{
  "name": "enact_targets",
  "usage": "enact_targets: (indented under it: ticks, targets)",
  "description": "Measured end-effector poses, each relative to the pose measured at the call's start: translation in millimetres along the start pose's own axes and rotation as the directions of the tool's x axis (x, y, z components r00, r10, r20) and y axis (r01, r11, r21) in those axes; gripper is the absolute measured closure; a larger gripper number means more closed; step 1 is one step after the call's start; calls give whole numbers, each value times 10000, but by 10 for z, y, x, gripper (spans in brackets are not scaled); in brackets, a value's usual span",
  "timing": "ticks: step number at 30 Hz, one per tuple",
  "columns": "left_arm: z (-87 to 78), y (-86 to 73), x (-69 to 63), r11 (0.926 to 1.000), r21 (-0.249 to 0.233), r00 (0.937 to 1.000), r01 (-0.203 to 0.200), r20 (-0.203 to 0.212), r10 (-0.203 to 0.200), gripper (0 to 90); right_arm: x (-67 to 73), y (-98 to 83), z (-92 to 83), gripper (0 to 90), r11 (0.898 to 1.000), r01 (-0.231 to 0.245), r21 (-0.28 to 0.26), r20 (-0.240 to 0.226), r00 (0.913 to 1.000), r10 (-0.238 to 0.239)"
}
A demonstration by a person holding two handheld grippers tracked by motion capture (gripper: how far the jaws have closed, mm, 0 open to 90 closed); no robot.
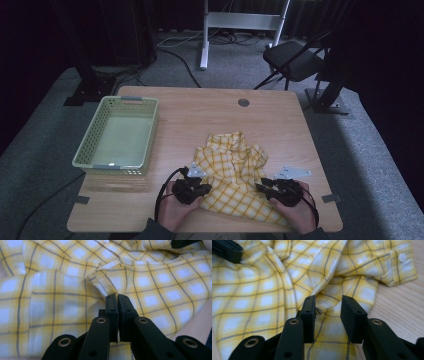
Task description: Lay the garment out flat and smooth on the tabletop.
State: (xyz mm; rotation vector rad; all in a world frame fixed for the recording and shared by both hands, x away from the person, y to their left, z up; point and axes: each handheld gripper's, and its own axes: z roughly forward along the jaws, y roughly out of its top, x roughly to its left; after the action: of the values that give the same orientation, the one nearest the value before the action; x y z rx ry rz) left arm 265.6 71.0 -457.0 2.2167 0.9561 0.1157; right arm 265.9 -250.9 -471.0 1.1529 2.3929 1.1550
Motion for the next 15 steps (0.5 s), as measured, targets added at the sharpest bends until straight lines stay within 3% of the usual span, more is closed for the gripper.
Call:
enact_targets:
  ticks: [7,15]
  targets:
    - [0,-88,19,9995,295,9997,-68,-217,75,879,-19,-34,47,657,9995,62,305,247,9997,-70]
    - [77,-40,96,9995,263,9977,-194,-648,211,878,-85,-41,65,687,9993,-167,344,462,9988,151]
